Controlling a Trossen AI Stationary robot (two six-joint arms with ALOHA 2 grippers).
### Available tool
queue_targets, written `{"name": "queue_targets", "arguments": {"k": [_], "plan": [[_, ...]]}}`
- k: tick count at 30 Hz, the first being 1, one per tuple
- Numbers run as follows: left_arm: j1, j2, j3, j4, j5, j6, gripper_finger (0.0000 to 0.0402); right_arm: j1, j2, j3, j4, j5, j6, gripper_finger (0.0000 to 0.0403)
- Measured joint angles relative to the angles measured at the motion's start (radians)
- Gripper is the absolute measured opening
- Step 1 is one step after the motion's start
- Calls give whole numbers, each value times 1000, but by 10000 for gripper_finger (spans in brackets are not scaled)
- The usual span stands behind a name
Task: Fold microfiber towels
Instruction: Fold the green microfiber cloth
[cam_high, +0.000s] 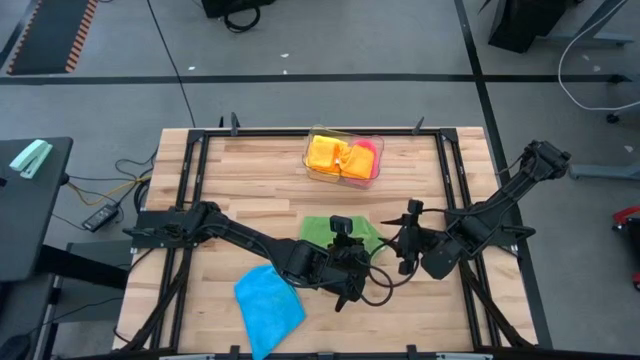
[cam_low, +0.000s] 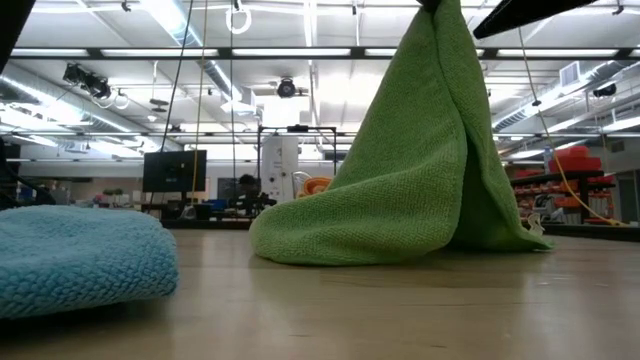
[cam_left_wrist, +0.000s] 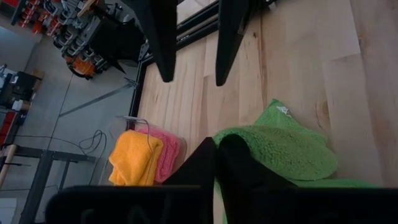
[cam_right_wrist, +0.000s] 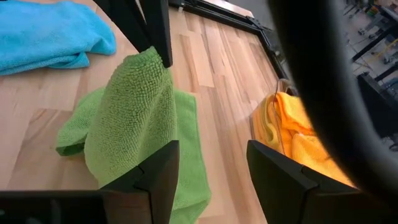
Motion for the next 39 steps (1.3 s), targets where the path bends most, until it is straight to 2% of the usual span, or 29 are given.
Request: {"name": "queue_targets", "arguments": {"k": [5,13,20,25,29,35,39], "plan": [[3,0,0,0,0,-5,33,13,0,56,-44,0,-20,197],[4,0,0,0,0,-7,8,45,0,244,-281,-3,20,197],[4,0,0,0,0,-7,34,68,0,381,-413,-4,33,197],[4,0,0,-1,0,-7,14,68,0,454,-488,-16,31,197],[5,0,0,-3,0,-7,8,68,0,516,-506,-14,19,197],[5,0,0,-2,0,-8,33,68,0,602,-529,-10,-24,197],[5,0,0,-2,0,-8,22,68,-1,642,-549,-10,-26,197]]}}
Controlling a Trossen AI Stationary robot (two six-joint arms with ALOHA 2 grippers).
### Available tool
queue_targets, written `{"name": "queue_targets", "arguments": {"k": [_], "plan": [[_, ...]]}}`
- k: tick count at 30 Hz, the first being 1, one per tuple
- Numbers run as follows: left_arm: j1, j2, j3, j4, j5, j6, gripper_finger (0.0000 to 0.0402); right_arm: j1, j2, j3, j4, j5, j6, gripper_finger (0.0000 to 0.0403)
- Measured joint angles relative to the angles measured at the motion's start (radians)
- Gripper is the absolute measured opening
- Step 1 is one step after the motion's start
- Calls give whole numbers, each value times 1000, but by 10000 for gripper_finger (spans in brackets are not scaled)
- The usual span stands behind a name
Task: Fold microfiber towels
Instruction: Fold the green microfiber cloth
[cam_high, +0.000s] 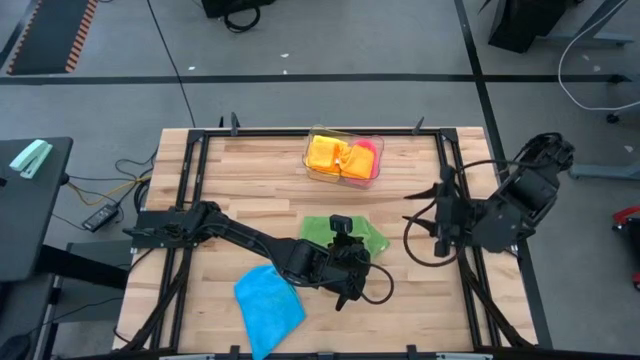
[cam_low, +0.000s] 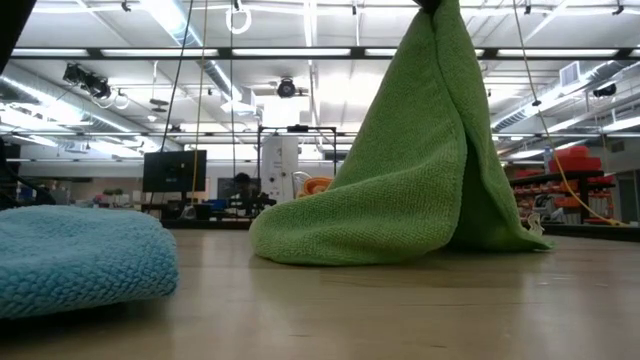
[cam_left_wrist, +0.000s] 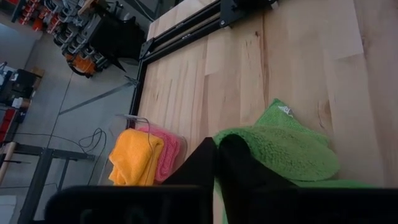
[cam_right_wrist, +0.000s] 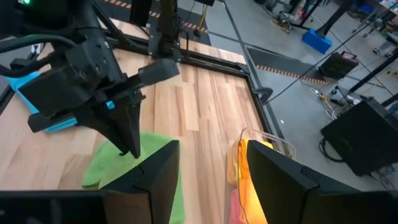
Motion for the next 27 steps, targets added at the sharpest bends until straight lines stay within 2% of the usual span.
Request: {"name": "queue_targets", "arguments": {"k": [6,13,21,27], "plan": [[0,0,0,-1,0,0,8,0,1,8,-38,0,19,197],[0,0,0,-1,0,0,33,0,1,8,-50,0,34,197],[0,0,0,-2,0,0,8,0,1,-6,-48,0,54,197],[0,0,0,-21,0,-20,34,0,1,-66,-55,-51,83,197]]}}
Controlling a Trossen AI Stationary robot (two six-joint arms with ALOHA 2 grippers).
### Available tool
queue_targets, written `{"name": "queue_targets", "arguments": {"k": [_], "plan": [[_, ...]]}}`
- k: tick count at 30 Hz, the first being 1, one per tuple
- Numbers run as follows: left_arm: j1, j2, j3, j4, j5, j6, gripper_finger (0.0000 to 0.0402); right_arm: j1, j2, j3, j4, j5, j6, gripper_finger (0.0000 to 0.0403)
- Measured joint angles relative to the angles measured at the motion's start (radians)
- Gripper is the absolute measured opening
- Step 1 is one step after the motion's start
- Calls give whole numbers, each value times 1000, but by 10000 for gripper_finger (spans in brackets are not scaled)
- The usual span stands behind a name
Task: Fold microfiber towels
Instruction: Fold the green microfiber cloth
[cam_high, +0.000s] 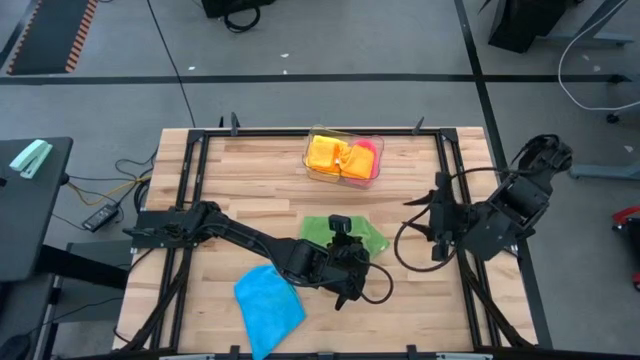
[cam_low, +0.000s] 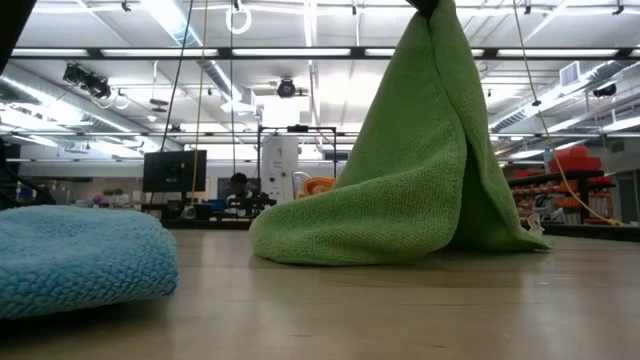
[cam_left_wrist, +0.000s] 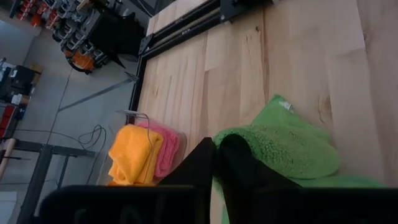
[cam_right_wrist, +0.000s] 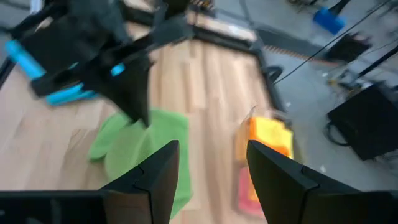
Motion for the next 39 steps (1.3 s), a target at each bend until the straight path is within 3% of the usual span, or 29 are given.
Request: {"name": "queue_targets", "arguments": {"k": [9,18,25,30,34,39], "plan": [[0,0,0,-61,0,-24,9,40,0,-12,-97,-195,66,197],[0,0,0,-69,0,-31,34,66,0,-13,-207,-419,254,197],[0,0,0,-74,0,-32,10,66,0,-13,-295,-581,387,197],[0,0,0,-74,0,-32,20,66,0,-13,-307,-743,405,197],[0,0,0,-74,0,-34,32,66,0,-13,-308,-771,410,192],[0,0,0,-83,0,-50,16,66,-1,-82,-307,-760,485,163]]}}
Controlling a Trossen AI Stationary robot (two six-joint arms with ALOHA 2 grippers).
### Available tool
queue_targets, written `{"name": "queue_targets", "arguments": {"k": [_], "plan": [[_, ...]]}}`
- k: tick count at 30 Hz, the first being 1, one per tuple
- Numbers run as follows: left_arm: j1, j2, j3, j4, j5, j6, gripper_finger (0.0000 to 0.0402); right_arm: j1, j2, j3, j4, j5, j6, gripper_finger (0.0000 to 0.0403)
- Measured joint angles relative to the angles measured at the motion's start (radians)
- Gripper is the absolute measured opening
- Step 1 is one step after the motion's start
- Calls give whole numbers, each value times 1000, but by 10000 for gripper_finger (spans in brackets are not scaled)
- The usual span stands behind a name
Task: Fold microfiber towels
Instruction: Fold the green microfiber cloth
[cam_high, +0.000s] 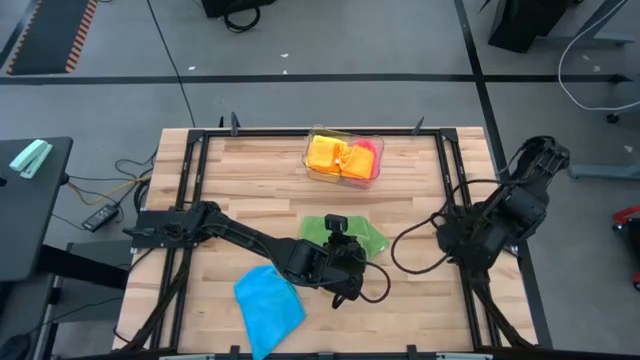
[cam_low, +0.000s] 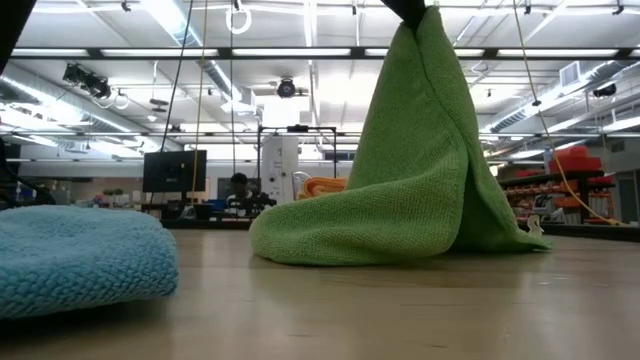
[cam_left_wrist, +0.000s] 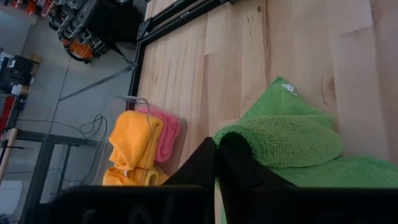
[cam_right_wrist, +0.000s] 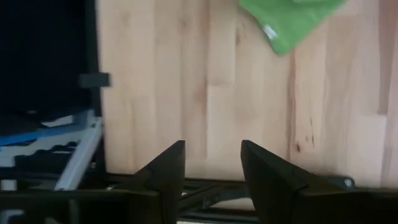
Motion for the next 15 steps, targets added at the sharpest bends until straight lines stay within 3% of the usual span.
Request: {"name": "queue_targets", "arguments": {"k": [5,9,15], "plan": [[0,0,0,1,0,0,10,-8,1,-125,22,-11,27,135],[1,0,0,2,0,0,27,-28,1,-220,123,-5,12,120],[0,0,0,5,0,-1,15,-67,1,-320,224,102,-40,108]]}}
